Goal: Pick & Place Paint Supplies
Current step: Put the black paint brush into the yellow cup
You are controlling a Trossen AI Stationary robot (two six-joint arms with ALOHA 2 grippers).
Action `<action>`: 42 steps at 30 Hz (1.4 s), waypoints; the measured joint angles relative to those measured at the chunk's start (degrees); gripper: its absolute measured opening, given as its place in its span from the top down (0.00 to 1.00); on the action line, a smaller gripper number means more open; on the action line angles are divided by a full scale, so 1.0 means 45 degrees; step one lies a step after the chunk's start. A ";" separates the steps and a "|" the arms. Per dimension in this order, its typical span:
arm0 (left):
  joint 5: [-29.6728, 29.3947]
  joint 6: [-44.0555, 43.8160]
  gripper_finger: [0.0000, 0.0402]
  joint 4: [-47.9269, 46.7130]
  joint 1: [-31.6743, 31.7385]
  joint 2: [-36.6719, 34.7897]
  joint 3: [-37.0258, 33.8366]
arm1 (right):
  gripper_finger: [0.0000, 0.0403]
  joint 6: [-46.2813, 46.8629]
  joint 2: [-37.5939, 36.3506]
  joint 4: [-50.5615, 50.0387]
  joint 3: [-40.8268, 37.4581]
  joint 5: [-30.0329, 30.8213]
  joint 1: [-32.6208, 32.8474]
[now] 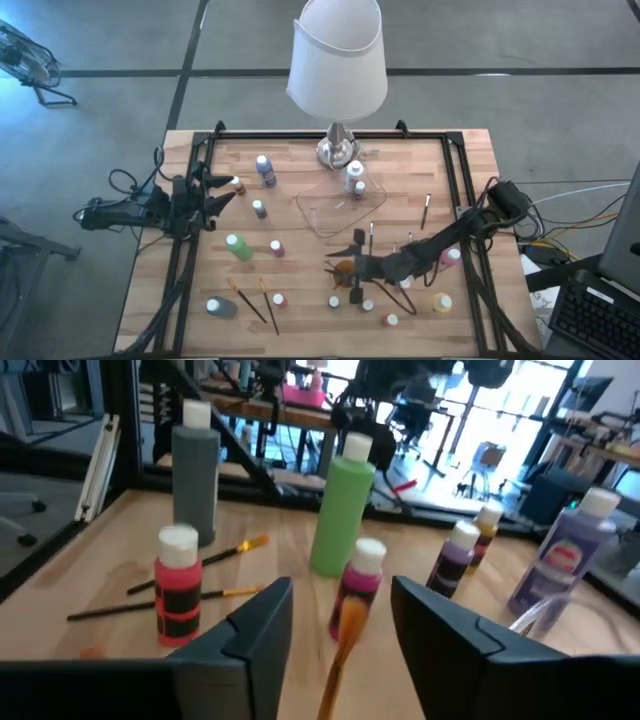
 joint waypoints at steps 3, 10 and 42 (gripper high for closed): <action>0.0003 -0.0002 0.46 0.0000 -0.0004 0.0001 -0.0002 | 0.55 -0.0386 -0.0694 -0.0377 0.0000 0.0084 0.0010; 0.0000 0.0000 0.46 -0.0005 -0.0002 0.0001 -0.0001 | 0.53 0.1316 -0.4210 -0.5371 0.0000 0.0330 0.0102; 0.0003 -0.0002 0.46 -0.0001 0.0000 -0.0003 -0.0001 | 0.57 1.3028 -1.2131 -2.4576 0.0000 -0.3072 -0.9192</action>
